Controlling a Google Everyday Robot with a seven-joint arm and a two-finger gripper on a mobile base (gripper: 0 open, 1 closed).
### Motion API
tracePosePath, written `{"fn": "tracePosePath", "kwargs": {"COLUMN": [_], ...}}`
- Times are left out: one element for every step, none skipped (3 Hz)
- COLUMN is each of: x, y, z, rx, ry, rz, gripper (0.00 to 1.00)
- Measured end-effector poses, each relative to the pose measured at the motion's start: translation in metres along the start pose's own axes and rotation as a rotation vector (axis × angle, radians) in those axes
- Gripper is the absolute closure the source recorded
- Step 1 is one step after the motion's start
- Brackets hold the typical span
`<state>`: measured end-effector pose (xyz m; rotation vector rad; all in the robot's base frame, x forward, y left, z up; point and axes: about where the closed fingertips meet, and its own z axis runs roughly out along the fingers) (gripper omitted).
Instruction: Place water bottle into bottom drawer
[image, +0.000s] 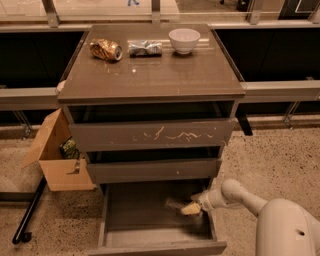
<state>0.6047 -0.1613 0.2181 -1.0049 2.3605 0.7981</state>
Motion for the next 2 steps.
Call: {"fn": "tracePosePath", "kwargs": {"x": [-0.001,-0.002], "y": [0.008,0.023], "z": [-0.011,-0.032], "rx": [-0.024,-0.047], "ry": [-0.047,-0.093], "rz": [-0.018,-0.043], "gripper": [0.0,0.0]}}
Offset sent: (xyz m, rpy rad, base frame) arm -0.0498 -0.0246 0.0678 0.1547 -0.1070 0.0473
